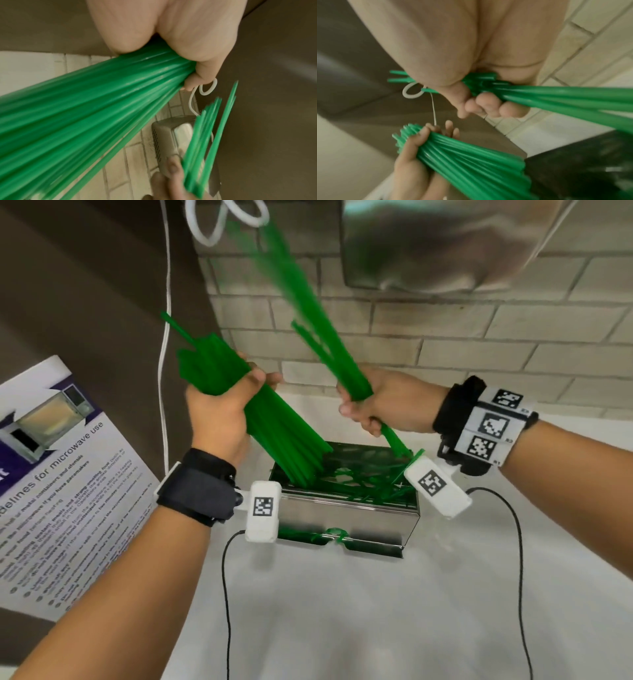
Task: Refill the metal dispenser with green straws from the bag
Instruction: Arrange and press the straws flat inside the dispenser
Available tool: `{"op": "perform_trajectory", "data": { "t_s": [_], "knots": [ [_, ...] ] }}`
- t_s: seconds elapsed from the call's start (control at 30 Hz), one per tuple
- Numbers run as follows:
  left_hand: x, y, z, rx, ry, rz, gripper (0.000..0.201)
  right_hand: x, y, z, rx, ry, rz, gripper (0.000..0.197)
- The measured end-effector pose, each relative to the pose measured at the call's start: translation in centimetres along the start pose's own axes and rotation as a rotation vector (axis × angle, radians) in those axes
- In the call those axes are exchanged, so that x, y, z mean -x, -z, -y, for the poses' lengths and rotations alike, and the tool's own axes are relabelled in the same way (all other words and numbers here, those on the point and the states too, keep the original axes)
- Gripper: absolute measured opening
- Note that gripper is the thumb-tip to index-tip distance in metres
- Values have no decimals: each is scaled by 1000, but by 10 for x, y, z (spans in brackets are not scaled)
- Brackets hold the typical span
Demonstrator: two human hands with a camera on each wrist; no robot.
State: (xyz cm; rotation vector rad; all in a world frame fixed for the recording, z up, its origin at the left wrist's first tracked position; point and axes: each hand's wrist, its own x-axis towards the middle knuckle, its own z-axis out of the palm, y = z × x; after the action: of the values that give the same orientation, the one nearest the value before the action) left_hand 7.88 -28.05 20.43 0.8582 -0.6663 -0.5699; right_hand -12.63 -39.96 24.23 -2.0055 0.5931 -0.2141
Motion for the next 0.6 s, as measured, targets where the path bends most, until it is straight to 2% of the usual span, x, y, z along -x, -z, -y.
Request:
{"op": "perform_trajectory", "data": {
  "t_s": [0.1,0.2,0.27,0.33,0.4,0.5,0.6],
  "knots": [
    [-4,6,-6,-91,-57,18,25,-1,-11,2,-482,116,-89,34],
    [-1,3,-4,-143,-67,48,24,-10,-32,-5,-694,176,-258,35],
    [1,-1,-3,-158,-65,62,24,-16,-47,-20,-591,117,-370,38],
    [2,-4,-4,-174,-69,86,24,-16,-61,-41,-360,30,-437,37],
    [3,-5,-7,-179,-65,106,24,-16,-72,-54,-278,-26,-420,31],
    [2,-3,-11,-181,-55,129,25,-19,-74,-65,-310,-54,-372,22],
    [3,-2,-8,-197,-55,141,24,-20,-75,-66,-243,-57,-303,31]
  ]
}}
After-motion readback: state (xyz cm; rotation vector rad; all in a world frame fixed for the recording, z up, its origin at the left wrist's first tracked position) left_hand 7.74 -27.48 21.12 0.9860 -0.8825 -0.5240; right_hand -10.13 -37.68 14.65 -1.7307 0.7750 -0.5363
